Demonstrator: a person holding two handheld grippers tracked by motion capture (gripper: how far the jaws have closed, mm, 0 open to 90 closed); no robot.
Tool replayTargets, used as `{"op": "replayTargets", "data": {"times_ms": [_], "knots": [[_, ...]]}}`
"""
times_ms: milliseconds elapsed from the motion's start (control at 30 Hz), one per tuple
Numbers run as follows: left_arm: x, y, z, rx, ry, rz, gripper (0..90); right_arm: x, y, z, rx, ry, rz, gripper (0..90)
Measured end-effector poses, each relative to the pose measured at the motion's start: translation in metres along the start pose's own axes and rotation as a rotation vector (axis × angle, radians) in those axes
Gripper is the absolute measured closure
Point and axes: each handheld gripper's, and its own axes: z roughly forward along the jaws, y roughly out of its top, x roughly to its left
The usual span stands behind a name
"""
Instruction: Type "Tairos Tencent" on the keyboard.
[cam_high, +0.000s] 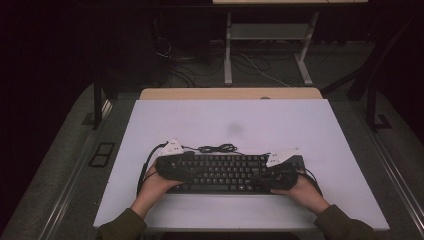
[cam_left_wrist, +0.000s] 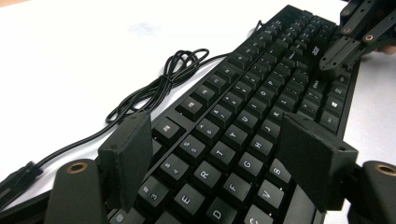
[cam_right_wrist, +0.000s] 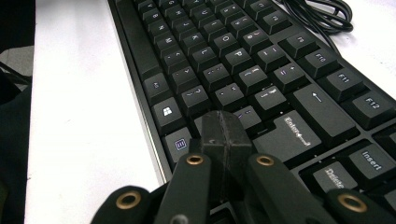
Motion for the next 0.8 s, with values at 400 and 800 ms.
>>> {"op": "replayTargets", "data": {"times_ms": [400,800], "knots": [[-0.002,0.006,0.014,0.047,-0.033,0.026,63.9,0.0,0.0,0.0,0.001,0.003,0.002,89.1],[-0.004,0.006,0.023,0.133,-0.034,0.046,89.2,0.0,0.0,0.0,0.0,0.004,0.005,89.1]]}}
